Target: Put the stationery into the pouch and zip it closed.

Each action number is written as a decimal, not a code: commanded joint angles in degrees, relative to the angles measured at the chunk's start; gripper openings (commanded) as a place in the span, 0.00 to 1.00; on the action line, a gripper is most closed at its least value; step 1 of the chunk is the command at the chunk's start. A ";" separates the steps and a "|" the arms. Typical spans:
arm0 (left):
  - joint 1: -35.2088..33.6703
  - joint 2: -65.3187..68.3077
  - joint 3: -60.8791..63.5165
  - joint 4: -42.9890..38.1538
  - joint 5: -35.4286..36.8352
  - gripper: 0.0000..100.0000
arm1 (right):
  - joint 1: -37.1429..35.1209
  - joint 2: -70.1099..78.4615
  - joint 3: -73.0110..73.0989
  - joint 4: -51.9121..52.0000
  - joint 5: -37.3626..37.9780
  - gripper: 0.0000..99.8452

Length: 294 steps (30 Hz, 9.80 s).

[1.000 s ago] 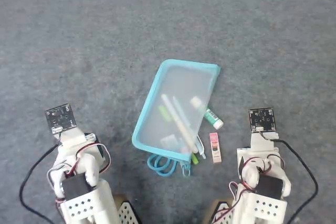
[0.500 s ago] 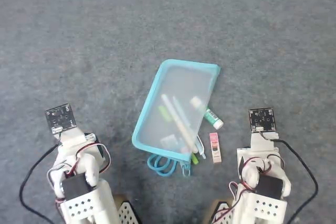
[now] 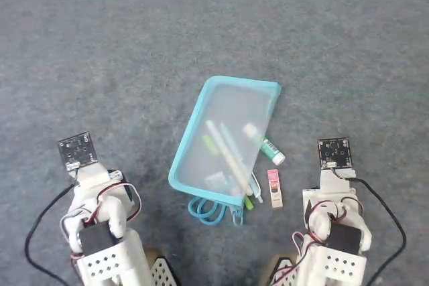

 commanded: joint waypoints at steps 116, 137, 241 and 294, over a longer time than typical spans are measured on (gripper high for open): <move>-0.35 -0.97 -0.31 0.44 -0.18 0.01 | -32.75 86.81 -59.87 -19.12 -0.97 0.26; -0.35 -0.97 -0.31 0.44 -0.09 0.01 | -38.64 93.85 -80.62 -6.64 -24.35 0.26; -0.35 -0.97 -0.31 0.44 -0.09 0.01 | -47.78 115.12 -90.37 0.48 -47.74 0.27; -0.35 -0.97 -0.31 0.44 -0.09 0.01 | -55.25 97.19 -114.81 9.54 -8.09 0.01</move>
